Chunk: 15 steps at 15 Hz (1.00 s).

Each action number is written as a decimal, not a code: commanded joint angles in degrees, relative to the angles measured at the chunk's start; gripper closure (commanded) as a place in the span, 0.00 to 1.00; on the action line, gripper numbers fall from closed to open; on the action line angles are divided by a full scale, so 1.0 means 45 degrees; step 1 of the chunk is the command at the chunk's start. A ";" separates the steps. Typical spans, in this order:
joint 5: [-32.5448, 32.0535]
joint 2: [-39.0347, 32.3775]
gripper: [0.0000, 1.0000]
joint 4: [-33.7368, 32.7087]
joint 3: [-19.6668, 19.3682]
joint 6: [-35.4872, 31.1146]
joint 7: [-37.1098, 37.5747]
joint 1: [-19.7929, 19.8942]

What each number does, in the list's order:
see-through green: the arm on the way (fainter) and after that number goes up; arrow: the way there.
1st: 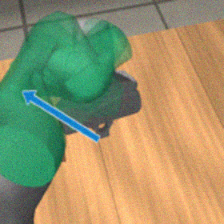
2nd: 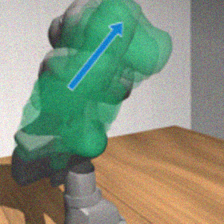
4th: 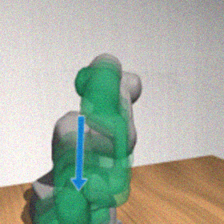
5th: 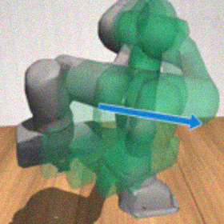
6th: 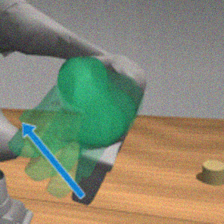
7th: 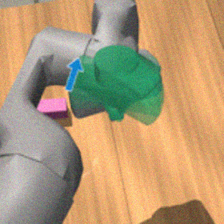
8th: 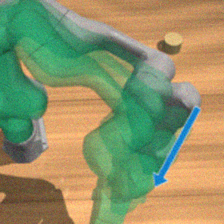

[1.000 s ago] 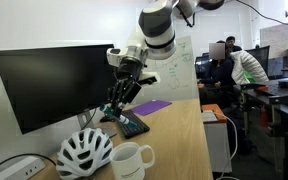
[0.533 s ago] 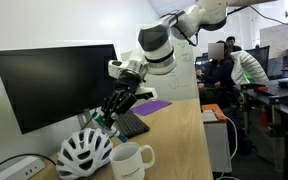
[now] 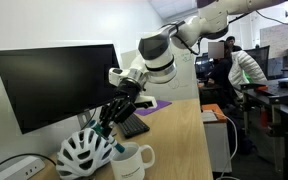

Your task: Put the marker in the cup

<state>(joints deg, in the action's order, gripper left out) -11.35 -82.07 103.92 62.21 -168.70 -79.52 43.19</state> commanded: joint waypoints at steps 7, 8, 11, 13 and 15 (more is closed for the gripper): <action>0.0959 -0.0425 0.95 -0.0073 -0.0120 0.0488 -0.0968 0.0186; 0.0657 -0.0426 0.95 -0.0141 -0.0263 0.0407 -0.0739 0.0106; 0.0276 -0.0428 0.46 -0.0195 -0.0473 0.0402 -0.0549 0.0053; 0.0180 -0.0113 0.33 -0.0002 -0.0572 0.0126 -0.0221 -0.0014; 0.0198 0.0536 0.18 0.0235 -0.0801 -0.0217 0.0321 -0.0259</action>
<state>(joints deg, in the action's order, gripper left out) -10.21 -83.85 103.39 60.08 -167.60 -81.70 43.48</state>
